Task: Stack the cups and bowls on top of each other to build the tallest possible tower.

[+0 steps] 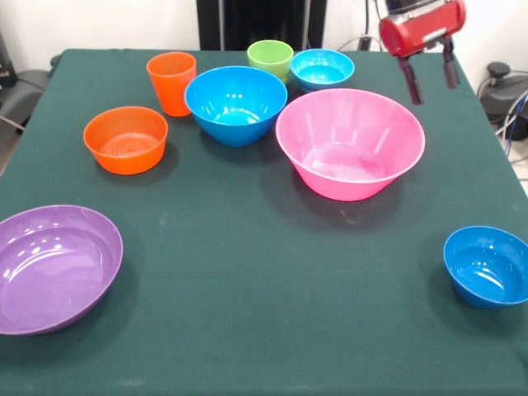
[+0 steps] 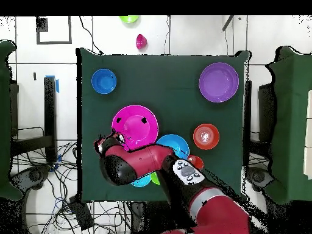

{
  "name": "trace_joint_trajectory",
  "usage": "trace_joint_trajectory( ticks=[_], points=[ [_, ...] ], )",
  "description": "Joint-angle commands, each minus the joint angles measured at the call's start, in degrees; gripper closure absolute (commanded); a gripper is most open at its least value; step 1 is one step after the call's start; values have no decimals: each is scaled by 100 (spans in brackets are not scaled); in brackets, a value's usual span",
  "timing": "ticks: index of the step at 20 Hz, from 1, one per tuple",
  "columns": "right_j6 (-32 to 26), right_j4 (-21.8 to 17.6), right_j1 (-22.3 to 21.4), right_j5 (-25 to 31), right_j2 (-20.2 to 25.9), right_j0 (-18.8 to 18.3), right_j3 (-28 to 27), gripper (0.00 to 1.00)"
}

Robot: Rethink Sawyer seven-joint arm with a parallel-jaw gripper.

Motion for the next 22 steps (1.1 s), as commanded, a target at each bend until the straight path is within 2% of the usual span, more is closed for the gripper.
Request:
trace_joint_trajectory(
  ticks=[1,3,5,7,10,16,17,19,22],
  points=[
    [142,-415,-895,244,-903,852,-449,0],
    [-16,-517,-1114,232,-1351,1260,-653,0],
    [-29,-525,-1203,392,-1480,1421,-744,0],
    [57,-479,-1253,510,-1477,1444,-728,0],
    [238,-284,-1239,803,-1164,1205,-556,0],
    [-66,-556,-1593,951,-1494,1611,-779,0],
    [-143,-535,-1711,1160,-1409,1539,-748,0],
    [-243,-258,-2028,1711,-993,1127,-416,0],
    [-518,318,-2729,2557,-618,558,197,0]
  ],
)
